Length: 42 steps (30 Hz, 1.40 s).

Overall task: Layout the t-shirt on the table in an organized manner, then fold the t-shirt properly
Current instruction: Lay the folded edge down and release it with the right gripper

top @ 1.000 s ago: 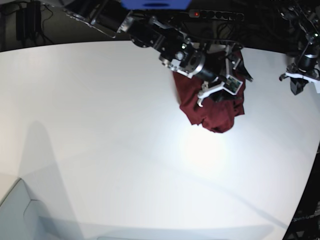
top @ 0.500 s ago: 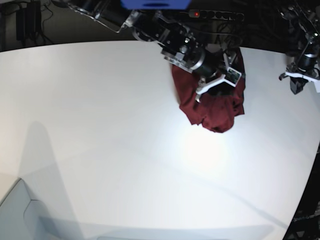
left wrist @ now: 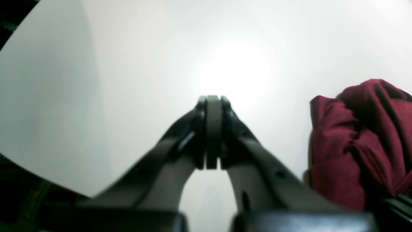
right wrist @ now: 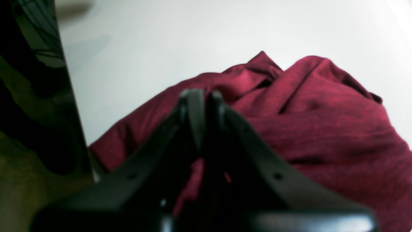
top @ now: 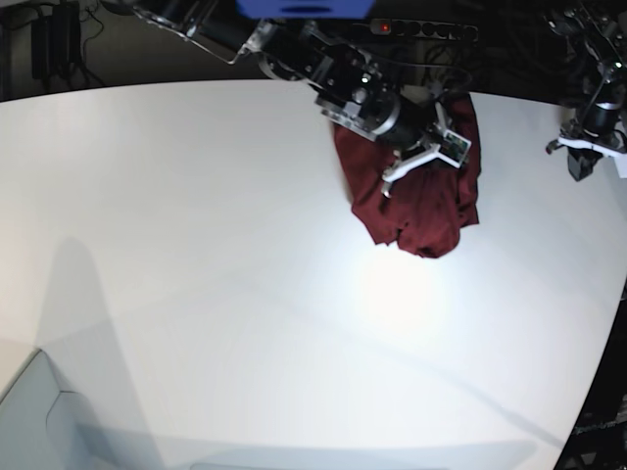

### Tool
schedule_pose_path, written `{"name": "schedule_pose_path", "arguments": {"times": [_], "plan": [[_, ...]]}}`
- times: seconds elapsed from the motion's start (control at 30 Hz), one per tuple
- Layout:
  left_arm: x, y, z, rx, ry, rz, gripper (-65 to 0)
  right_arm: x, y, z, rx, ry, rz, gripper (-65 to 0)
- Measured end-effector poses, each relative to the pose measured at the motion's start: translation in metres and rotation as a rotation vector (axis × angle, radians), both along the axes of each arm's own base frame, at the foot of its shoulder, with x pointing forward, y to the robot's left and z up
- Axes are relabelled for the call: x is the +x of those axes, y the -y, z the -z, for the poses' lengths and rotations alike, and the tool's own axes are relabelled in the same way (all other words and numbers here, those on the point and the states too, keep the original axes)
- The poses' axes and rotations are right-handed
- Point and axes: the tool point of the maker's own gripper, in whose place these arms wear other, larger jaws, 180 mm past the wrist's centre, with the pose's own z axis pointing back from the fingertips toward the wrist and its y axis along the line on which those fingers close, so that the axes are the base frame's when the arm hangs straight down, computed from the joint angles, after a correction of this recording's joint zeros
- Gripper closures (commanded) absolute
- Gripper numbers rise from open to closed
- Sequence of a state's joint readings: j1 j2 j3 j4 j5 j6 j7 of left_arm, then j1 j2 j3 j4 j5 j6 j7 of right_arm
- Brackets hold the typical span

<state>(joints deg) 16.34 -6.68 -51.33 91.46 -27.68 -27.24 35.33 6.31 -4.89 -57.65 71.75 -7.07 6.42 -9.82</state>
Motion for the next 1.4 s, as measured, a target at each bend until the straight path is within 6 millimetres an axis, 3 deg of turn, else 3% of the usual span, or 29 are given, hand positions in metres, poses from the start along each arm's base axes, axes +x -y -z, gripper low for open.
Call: {"name": "schedule_pose_path", "arguments": {"times": [0.1,0.3,0.4,0.7,1.0,1.07,1.27,1.4], "plan": [[0.0,0.0,0.0,0.0,0.0,0.0,-0.1,0.0,0.001,-0.009,0.018,0.012,0.003,0.0],[0.0,0.005,0.003,-0.016,0.008,-0.005,-0.1,-0.015,0.007,-0.076,0.2,0.103,-0.006,0.0],[0.001,0.009,0.005,-0.026,0.001,0.0,-0.1,-0.028,0.012,-0.098,0.296,0.117,-0.018,0.0],[0.002,0.006,0.003,-0.018,0.006,-0.004,-0.1,-0.051,0.016,-0.099,0.362,0.084,-0.021,0.0],[0.0,0.007,0.004,-0.02,0.003,-0.003,-0.1,-0.062,0.012,-0.062,0.289,0.015,-0.049,0.0],[0.0,0.007,0.004,-0.02,0.003,-0.003,-0.1,-0.062,0.012,-0.059,0.281,0.01,-0.048,-5.2],[0.001,0.005,0.003,-0.016,0.006,-0.004,-0.1,-0.061,0.012,-0.061,0.284,0.02,-0.05,-28.7],[0.001,0.005,0.002,-0.015,0.007,-0.004,-0.1,-0.059,0.021,-0.076,0.289,0.087,-0.048,-36.3]]}}
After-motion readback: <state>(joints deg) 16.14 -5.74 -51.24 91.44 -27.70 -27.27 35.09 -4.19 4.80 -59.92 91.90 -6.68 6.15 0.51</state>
